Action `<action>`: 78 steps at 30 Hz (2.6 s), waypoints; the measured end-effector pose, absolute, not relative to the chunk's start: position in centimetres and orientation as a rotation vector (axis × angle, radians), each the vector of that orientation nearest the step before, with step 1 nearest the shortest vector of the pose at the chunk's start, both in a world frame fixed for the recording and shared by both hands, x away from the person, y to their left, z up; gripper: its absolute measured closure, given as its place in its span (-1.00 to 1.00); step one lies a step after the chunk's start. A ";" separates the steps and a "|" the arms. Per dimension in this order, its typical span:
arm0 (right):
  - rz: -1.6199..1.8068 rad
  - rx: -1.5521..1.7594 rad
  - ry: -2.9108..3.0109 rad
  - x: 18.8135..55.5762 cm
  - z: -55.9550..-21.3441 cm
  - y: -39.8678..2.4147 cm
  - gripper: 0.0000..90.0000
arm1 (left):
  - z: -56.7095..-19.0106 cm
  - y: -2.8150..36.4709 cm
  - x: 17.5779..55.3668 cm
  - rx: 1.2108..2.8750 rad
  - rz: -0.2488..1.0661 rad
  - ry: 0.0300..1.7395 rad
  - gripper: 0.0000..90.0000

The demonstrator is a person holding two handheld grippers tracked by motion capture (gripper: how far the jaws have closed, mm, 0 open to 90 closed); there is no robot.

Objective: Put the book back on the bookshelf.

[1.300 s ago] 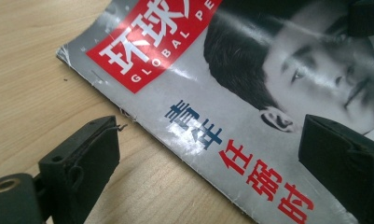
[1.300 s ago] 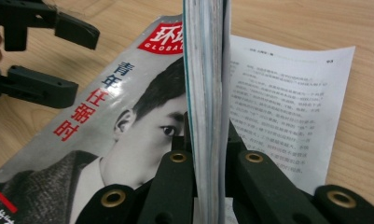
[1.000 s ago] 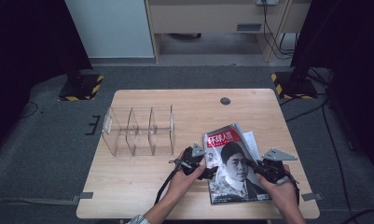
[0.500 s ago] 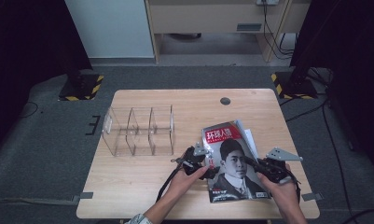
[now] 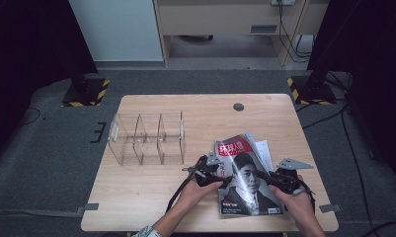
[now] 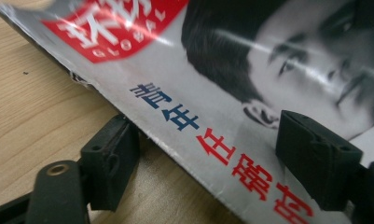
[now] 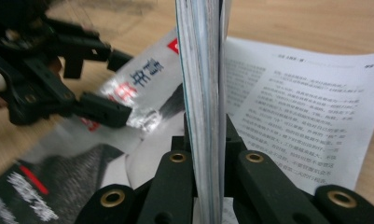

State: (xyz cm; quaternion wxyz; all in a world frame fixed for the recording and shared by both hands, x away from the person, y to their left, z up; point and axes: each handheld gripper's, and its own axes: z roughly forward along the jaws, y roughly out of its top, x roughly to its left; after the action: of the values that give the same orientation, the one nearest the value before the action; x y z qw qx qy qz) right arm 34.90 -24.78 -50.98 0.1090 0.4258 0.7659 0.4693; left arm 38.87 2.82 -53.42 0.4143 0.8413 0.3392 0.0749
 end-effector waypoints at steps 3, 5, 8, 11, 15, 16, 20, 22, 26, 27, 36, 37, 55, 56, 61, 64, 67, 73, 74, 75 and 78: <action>1.368 1.260 2.269 35.0 -51.2 -24.7 0.94 | -53.3 2.9 38.8 2.121 0.194 0.857 -0.43; 1.374 1.263 2.274 35.0 -51.4 -24.8 0.94 | -53.3 2.9 38.7 2.121 0.197 0.861 -0.37; 1.351 1.297 2.275 35.1 -51.7 -24.9 0.84 | -53.3 2.9 38.5 2.126 0.226 0.852 -0.24; 1.301 1.298 2.282 35.3 -52.0 -25.0 0.74 | -53.4 2.9 38.5 2.129 0.238 0.842 -0.17; 1.175 1.297 2.290 35.5 -52.6 -24.9 0.27 | -53.4 2.8 38.4 2.126 0.248 0.845 -0.13; 1.122 1.312 2.272 35.7 -52.9 -25.0 0.00 | -53.4 2.8 38.3 2.130 0.257 0.841 -0.13; 1.079 1.345 2.202 36.0 -53.2 -25.4 -0.36 | -53.4 2.7 38.2 2.130 0.265 0.842 -0.12; 1.025 1.357 2.178 36.2 -53.3 -25.7 -0.50 | -53.4 2.7 38.2 2.131 0.261 0.843 -0.12; 1.035 1.377 2.169 36.3 -53.5 -25.9 -0.47 | -53.3 2.3 38.4 2.163 0.263 0.818 -0.27; 1.044 1.376 2.174 36.4 -53.6 -25.9 -0.47 | -53.3 1.9 38.4 2.187 0.257 0.808 -0.53; 1.049 1.359 2.181 36.5 -53.7 -25.8 -0.45 | -53.6 1.2 40.2 2.160 0.187 0.830 -0.96; 1.054 1.349 2.183 36.6 -53.7 -25.8 -0.42 | -53.6 1.1 40.4 2.159 0.178 0.830 -0.97; 1.072 1.310 2.204 36.7 -53.7 -25.4 -0.25 | -52.4 0.6 43.1 2.189 0.112 0.802 -0.37; 1.072 1.312 2.204 36.7 -53.7 -25.4 -0.25 | -52.2 0.6 43.0 2.178 0.112 0.814 -0.22; 1.070 1.310 2.213 36.7 -53.7 -25.3 -0.24 | -51.4 0.8 42.5 2.172 0.110 0.835 0.25; 1.069 1.297 2.215 36.8 -53.7 -25.4 -0.23 | -51.1 0.9 42.4 2.155 0.083 0.867 0.36; 1.060 1.292 2.204 37.1 -53.6 -25.4 -0.16 | -50.8 0.7 41.8 2.165 0.085 0.841 0.44; 1.057 1.285 2.198 37.5 -53.6 -25.4 -0.14 | -50.3 0.4 42.0 2.167 0.088 0.794 0.23; 1.057 1.285 2.198 37.5 -53.6 -25.4 -0.14 | -50.3 0.4 42.0 2.167 0.088 0.794 0.16; 1.055 1.282 2.198 37.4 -53.6 -25.3 -0.13 | -50.2 0.3 42.3 2.178 0.089 0.792 0.10; 1.054 1.281 2.196 37.4 -53.6 -25.3 -0.13 | -50.0 0.2 42.8 2.175 0.069 0.784 -0.03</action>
State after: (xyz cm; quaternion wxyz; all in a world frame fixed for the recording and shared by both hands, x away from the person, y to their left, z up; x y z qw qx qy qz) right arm 37.43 -25.33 -53.64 0.1935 0.4565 0.7830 0.3756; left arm 42.79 0.20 -49.97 0.4026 0.8608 0.3102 0.0272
